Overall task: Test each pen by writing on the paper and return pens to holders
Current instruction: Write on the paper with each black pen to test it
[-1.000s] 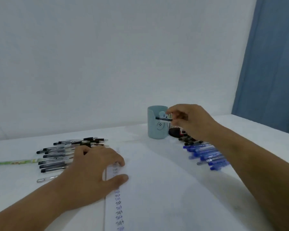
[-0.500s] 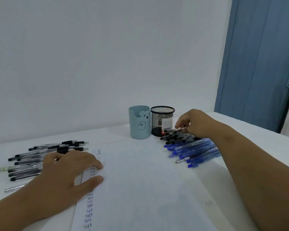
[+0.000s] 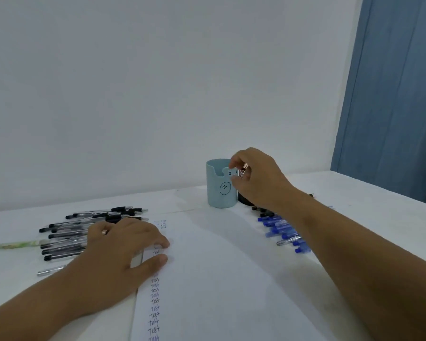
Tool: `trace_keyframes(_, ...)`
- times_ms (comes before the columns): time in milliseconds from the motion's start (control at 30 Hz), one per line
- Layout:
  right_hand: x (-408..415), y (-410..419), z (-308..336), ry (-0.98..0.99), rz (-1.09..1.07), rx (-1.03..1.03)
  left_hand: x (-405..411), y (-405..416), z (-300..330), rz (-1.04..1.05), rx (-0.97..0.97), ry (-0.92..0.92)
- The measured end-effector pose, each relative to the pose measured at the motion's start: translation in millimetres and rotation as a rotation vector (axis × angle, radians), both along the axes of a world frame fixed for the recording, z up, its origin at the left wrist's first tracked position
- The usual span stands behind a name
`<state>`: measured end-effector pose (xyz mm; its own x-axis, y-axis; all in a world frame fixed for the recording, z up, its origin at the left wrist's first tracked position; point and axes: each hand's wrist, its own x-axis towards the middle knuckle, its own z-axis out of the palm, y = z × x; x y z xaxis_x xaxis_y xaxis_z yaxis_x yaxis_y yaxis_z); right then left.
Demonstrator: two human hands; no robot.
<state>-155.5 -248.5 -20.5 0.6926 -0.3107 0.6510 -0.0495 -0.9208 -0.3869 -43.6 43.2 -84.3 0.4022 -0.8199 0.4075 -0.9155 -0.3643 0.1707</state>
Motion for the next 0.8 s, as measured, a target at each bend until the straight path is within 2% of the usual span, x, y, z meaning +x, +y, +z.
trace_keyframes(67,16.6,6.8,1.3,0.056,-0.048,0.017,1.7,1.0,0.4,0.017,0.012,0.019)
trace_keyframes(167,34.6,8.5,4.8,0.256,-0.159,-0.016,1.1,2.2,1.6,0.043,0.048,0.015)
trace_keyframes(400,58.8,32.7,8.5,0.156,-0.045,0.034,3.1,-1.6,1.4,0.094,0.104,-0.057)
trace_keyframes(533,70.6,51.7,-1.1,0.176,0.055,0.043,6.7,-2.3,-1.0,0.099,0.102,-0.062)
trace_keyframes(800,67.1,56.2,-8.7,0.152,0.061,-0.084,9.8,-4.1,-3.8,0.101,0.105,-0.070)
